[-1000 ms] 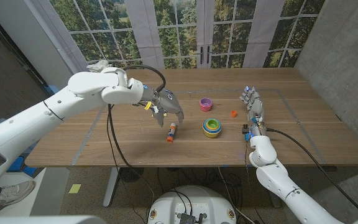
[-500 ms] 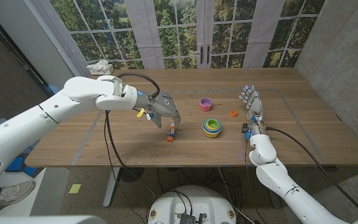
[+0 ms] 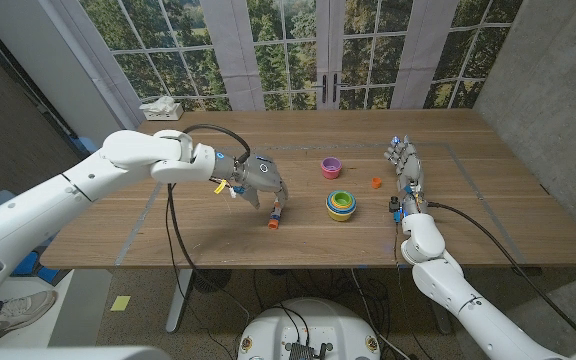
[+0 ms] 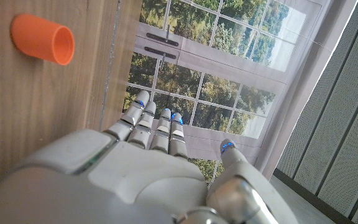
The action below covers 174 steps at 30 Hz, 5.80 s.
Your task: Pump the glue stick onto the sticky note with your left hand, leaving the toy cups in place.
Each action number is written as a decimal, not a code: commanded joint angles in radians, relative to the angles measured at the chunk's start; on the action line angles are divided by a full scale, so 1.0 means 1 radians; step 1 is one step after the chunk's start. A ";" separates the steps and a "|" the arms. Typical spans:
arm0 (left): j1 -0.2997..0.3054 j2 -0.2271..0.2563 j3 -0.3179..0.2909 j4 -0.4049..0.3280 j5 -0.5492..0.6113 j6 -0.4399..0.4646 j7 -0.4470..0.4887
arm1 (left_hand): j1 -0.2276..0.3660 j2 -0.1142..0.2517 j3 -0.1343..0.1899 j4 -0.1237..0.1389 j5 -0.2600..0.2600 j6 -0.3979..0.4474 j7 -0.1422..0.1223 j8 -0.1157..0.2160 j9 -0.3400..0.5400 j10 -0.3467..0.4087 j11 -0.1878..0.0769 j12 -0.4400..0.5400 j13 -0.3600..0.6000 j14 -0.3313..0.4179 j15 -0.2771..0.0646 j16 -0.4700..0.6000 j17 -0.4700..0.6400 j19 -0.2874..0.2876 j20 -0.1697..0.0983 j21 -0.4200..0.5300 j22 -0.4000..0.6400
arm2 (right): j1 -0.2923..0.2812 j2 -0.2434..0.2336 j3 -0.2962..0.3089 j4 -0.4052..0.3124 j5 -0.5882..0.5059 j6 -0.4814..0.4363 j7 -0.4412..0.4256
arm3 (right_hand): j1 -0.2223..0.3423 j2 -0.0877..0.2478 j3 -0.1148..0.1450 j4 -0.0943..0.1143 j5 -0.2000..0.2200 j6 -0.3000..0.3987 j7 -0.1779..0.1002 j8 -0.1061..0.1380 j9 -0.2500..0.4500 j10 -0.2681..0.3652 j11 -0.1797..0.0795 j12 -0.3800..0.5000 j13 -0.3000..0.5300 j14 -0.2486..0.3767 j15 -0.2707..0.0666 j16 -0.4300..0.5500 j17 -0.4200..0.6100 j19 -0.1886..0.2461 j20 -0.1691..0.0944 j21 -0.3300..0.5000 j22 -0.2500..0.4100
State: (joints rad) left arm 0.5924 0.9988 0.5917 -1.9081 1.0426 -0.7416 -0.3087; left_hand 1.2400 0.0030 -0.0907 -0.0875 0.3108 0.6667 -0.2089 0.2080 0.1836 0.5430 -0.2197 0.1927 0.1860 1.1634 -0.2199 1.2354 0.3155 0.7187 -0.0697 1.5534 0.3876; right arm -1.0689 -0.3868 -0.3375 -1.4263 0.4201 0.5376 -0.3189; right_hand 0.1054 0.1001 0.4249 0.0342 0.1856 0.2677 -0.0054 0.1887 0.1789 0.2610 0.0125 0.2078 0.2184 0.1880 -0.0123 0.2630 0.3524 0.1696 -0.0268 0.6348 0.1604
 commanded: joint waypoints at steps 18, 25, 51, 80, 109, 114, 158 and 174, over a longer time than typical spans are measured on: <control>-0.076 -0.058 0.101 0.194 0.001 -0.045 0.125 | 0.011 0.013 0.023 -0.012 -0.046 0.040 0.002 -0.001 0.006 0.036 -0.001 -0.003 0.003 0.004 -0.002 0.010 -0.010 0.013 -0.137 0.002 -0.009 | 0.015 -0.014 -0.005 -0.022 -0.025 -0.044 -0.030 | -0.004 0.002 -0.006 -0.006 0.000 0.003 0.007 0.005 0.004 0.012 0.000 0.004 -0.002 0.024 0.002 0.010 -0.004 0.009 -0.002 -0.017 0.005; -0.079 -0.064 0.117 0.213 0.008 -0.044 0.150 | 0.011 0.020 0.034 -0.016 -0.064 0.050 0.002 -0.001 0.005 0.059 0.001 -0.001 0.003 0.012 -0.002 0.015 -0.013 0.021 -0.138 0.006 -0.009 | 0.016 -0.015 -0.006 -0.027 -0.023 -0.052 -0.032 | -0.006 0.003 -0.008 -0.007 0.000 0.003 0.007 0.005 0.004 0.015 -0.001 0.005 -0.003 0.032 0.006 0.012 -0.006 0.011 -0.003 -0.022 0.005; -0.042 -0.056 0.167 0.251 0.079 0.027 0.315 | 0.037 0.039 0.086 -0.046 -0.118 0.098 0.024 -0.005 0.000 0.116 0.001 0.001 0.006 0.020 -0.002 0.029 -0.023 0.022 -0.139 0.011 0.009 | -0.002 -0.038 -0.004 -0.080 -0.082 -0.078 -0.076 | -0.010 0.003 -0.011 -0.013 0.000 0.009 0.010 0.007 0.004 0.027 0.002 0.006 -0.005 0.058 0.008 0.021 -0.012 0.018 -0.003 -0.041 0.006; -0.015 -0.065 0.233 0.337 0.115 0.114 0.497 | 0.086 0.094 0.212 -0.065 -0.122 0.318 0.113 0.042 0.021 0.501 0.008 0.092 0.082 -0.011 -0.001 0.072 0.107 0.037 -0.141 0.027 0.146 | -0.019 -0.063 0.009 -0.134 -0.107 -0.118 -0.097 | -0.010 0.006 -0.014 -0.023 0.000 0.016 0.006 0.008 0.004 0.040 0.001 0.007 -0.006 0.071 0.008 0.024 -0.018 0.025 -0.006 -0.060 0.006; 0.057 -0.088 0.186 0.275 0.008 0.291 0.467 | 0.070 0.135 0.336 -0.070 -0.114 0.353 0.169 0.117 0.146 0.605 0.027 0.171 0.223 -0.009 -0.007 -0.186 0.138 -0.038 -0.138 0.008 0.238 | -0.033 -0.064 0.010 -0.142 -0.136 -0.120 -0.120 | -0.012 0.006 -0.017 -0.028 -0.001 0.020 0.007 0.008 0.004 0.042 0.000 0.006 -0.006 0.073 0.007 0.023 -0.022 0.033 -0.007 -0.075 0.006; 0.097 -0.092 0.156 0.254 -0.022 0.358 0.504 | 0.047 0.136 0.372 -0.064 -0.097 0.313 0.166 0.191 0.253 0.597 0.023 0.194 0.324 -0.001 -0.007 -0.243 0.189 -0.053 -0.137 0.009 0.243 | -0.033 -0.068 0.007 -0.144 -0.146 -0.118 -0.118 | -0.012 0.006 -0.017 -0.029 -0.001 0.021 0.006 0.008 0.004 0.041 -0.001 0.005 -0.007 0.072 0.008 0.023 -0.023 0.034 -0.007 -0.078 0.006; 0.324 -0.176 -0.008 -0.034 -0.256 0.857 0.485 | 0.017 0.124 0.432 -0.072 -0.097 0.285 0.175 0.288 0.353 0.610 0.021 0.213 0.477 0.024 -0.008 -0.323 0.286 -0.051 -0.138 0.008 0.223 | -0.028 -0.120 0.000 -0.163 -0.137 -0.119 -0.032 | -0.004 0.008 -0.018 -0.047 0.000 0.032 0.006 0.010 0.004 0.046 0.000 0.004 -0.007 0.059 0.003 0.015 -0.031 0.046 -0.005 -0.101 0.007; 0.438 -0.265 -0.067 -0.120 -0.378 1.055 0.606 | 0.013 0.121 0.444 -0.074 -0.100 0.284 0.174 0.292 0.343 0.615 0.020 0.211 0.501 0.028 -0.008 -0.344 0.299 -0.052 -0.139 0.007 0.217 | -0.030 -0.178 -0.007 -0.213 -0.133 -0.179 0.013 | 0.006 0.014 -0.013 -0.057 0.000 0.041 0.005 0.012 0.005 0.046 -0.001 0.003 -0.007 0.055 -0.001 0.013 -0.034 0.049 -0.006 -0.109 0.007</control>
State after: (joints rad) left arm 0.9583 0.7850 0.5640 -1.9700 0.7560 0.1819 0.2167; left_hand 1.2902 0.0751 0.2656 -0.2413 0.2105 0.9360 -0.0499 0.4490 0.3546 0.9613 -0.1551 0.3102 0.2253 1.1832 -0.2252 0.8945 0.6105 0.6666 -0.0644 1.5607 0.6021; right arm -1.0939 -0.5222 -0.3417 -1.6041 0.2836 0.3929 -0.3343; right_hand 0.1002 0.1055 0.4075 -0.0170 0.1856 0.2984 -0.0004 0.1933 0.1789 0.2983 0.0107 0.2078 0.2088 0.2502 -0.0107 0.2773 0.3178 0.2107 -0.0323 0.5286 0.1651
